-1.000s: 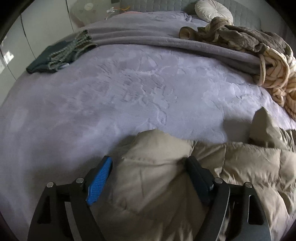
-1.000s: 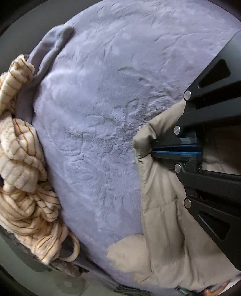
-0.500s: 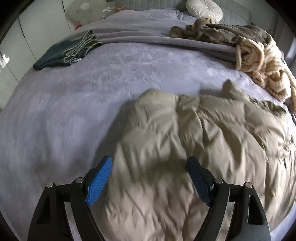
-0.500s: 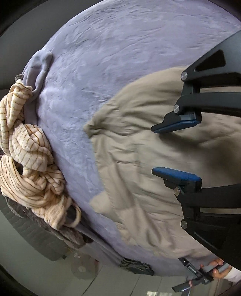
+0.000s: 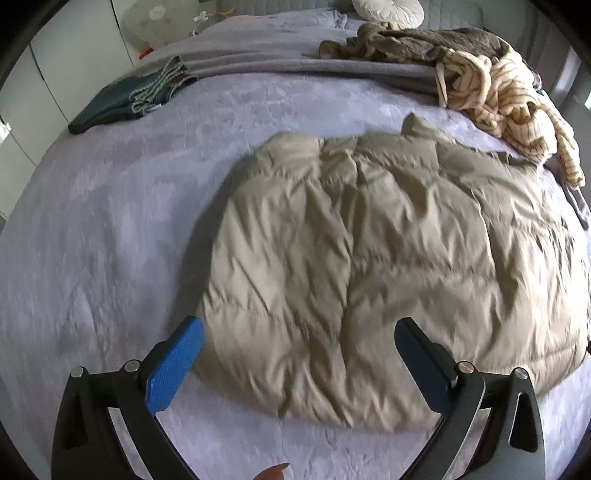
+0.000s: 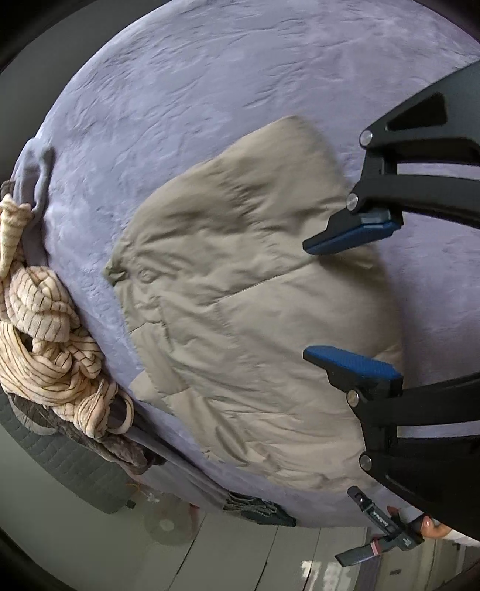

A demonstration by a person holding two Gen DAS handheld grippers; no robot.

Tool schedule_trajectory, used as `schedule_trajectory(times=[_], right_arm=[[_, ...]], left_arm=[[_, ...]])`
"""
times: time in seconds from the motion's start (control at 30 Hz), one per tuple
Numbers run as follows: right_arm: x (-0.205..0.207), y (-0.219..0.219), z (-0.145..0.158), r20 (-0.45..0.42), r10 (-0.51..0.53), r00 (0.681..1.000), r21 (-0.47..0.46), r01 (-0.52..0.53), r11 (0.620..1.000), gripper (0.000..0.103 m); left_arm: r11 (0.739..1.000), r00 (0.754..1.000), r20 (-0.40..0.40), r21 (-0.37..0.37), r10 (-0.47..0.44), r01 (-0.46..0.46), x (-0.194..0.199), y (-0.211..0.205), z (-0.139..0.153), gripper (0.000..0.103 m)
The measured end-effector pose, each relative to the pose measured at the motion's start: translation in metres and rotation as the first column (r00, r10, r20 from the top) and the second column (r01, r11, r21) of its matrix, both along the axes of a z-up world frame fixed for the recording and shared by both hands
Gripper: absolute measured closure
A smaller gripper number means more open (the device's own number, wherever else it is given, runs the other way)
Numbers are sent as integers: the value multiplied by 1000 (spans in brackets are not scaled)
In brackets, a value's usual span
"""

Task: Fold large clothes

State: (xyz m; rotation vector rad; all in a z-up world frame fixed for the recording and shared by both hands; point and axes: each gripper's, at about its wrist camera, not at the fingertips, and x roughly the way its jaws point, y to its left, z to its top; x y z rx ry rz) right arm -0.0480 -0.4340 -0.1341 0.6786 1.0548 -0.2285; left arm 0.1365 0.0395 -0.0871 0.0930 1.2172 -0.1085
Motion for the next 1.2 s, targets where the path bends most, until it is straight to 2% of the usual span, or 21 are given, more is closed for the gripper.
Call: schedule_trajectory(times=[0.07,0.1,0.23,0.33,0.4,0.47,0.53,0.7,0.77,0.9,1.0,1.03,1.07,1.2], right_arm=[[-11,0,-3,7,-14,1000,28,13,1000,29],[-15,0,-4,8,-20,1000,40,19,999,27],[-31,2,-14,-6,-44,999,78,44,996,26],[-38,3,-21,-16,-60,998,113,62,992,19],[-44,4,-26,-12,-81,997,144,81,986,19],[-48,5,-30,-14,-93,996,163,94,982,14],[-51,5,-35,-15,-109,994,190,110,976,14],[-54,3,-46,-20,-148,989,241,148,959,14],[-54,3,-49,-19,-151,988,255,151,955,11],[-51,2,-59,-11,-165,986,305,160,939,11],[-46,1,-69,-5,-187,982,361,176,916,11],[-45,0,-71,-3,-192,981,374,179,910,11],[-43,-1,-75,3,-203,979,393,185,900,1],[-31,-3,-83,25,-223,974,446,189,875,0]], left_arm=[[1000,1000,-12,6,-4,5,-9,0,-2,0],[1000,1000,-17,10,-3,3,-13,0,-4,0],[1000,998,-53,-11,15,-16,-22,8,-11,0],[998,995,-91,-47,37,-41,-30,16,-16,0],[995,993,-111,-85,50,-59,-35,24,-19,0],[991,990,-126,-112,62,-76,-40,31,-22,0],[987,985,-145,-117,91,-109,-43,39,-26,0],[971,972,-172,-147,161,-187,-48,58,-36,0],[960,968,-191,-192,165,-202,-48,62,-40,0],[906,956,-250,-352,151,-235,-50,69,-52,0],[849,944,-300,-455,139,-270,-50,70,-66,0],[836,941,-310,-473,137,-278,-50,69,-70,0],[823,938,-318,-491,135,-285,-50,68,-74,0],[793,944,-307,-541,124,-280,-38,61,-81,0]])
